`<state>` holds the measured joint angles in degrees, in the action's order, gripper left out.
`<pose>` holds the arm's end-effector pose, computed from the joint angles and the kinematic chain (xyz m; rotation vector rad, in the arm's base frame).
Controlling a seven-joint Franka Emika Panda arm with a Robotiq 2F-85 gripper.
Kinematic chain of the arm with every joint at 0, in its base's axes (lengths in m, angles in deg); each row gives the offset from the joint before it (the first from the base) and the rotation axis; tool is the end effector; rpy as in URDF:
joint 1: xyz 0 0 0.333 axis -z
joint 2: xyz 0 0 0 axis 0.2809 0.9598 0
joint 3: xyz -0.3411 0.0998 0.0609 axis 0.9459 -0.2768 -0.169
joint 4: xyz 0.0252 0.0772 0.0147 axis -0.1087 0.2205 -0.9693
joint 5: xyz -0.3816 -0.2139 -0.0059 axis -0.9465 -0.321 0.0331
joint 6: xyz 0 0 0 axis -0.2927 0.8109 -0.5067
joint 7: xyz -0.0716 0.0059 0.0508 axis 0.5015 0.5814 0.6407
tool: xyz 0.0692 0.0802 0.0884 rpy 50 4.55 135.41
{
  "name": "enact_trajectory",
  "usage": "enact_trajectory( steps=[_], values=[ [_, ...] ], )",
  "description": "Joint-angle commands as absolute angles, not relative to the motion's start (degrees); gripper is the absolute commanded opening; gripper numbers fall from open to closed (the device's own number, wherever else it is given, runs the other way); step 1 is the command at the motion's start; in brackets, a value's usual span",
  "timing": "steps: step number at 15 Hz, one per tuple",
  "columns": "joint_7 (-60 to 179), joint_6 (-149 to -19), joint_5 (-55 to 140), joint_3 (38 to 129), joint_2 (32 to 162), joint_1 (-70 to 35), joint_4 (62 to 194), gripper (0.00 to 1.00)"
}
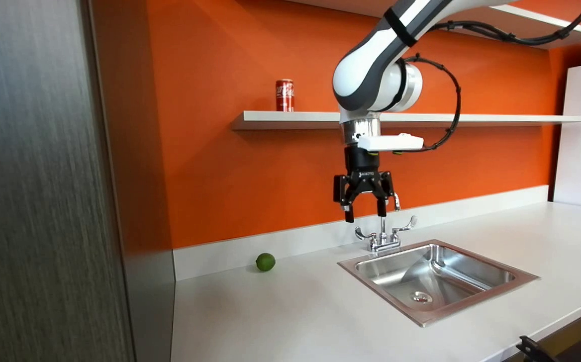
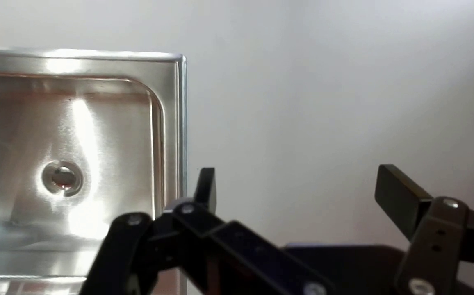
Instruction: Put the red can on the bottom shelf.
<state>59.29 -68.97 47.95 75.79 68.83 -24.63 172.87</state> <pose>0.4667 0.1034 0.3715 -3.1248 -0.1629 0.1833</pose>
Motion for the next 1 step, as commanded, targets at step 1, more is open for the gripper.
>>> enact_trajectory(
  steps=[1],
  values=[
    [59.1,-68.9,48.2,74.9,68.8,-23.7,173.0,1.0]
  ],
)
